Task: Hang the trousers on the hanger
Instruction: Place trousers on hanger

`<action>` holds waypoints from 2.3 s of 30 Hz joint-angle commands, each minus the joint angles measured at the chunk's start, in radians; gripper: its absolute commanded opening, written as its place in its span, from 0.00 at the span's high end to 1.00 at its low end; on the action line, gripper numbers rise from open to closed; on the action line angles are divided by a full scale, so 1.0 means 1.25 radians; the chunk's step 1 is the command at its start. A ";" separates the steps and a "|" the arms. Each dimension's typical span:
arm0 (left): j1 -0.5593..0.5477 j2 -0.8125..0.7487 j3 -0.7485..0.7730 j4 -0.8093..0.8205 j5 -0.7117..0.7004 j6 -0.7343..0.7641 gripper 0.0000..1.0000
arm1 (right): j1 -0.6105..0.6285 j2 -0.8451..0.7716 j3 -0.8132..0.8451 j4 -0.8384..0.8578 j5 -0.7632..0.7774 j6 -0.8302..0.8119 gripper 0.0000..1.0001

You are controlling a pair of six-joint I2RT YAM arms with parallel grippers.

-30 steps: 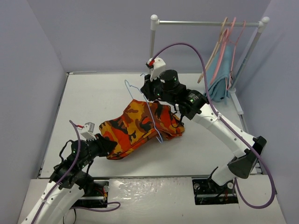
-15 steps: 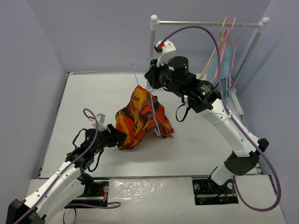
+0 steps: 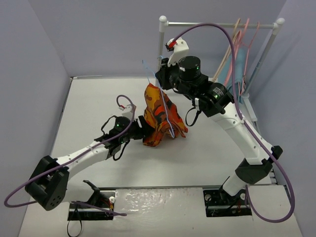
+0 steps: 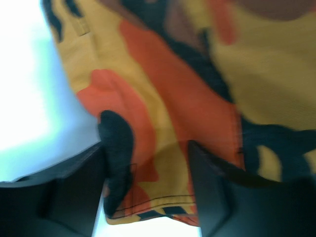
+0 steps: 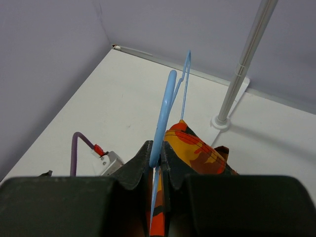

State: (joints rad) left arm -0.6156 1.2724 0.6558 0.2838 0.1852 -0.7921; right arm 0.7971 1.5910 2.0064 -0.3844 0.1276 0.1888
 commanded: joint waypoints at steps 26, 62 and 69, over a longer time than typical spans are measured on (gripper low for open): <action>-0.066 -0.263 0.376 -0.504 -0.204 0.262 0.08 | 0.002 0.138 0.005 0.141 0.159 0.083 1.00; -0.222 -0.023 0.486 -0.408 -0.485 0.258 0.39 | 0.041 0.115 0.065 0.141 0.187 0.148 1.00; -0.239 0.010 0.511 -0.402 -0.484 0.255 0.41 | 0.041 0.104 0.054 0.142 0.191 0.160 1.00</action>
State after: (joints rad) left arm -0.8944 1.2666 1.2253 -0.2501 -0.4004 -0.4664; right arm 0.8398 1.8233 2.0159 -0.3290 0.3217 0.3541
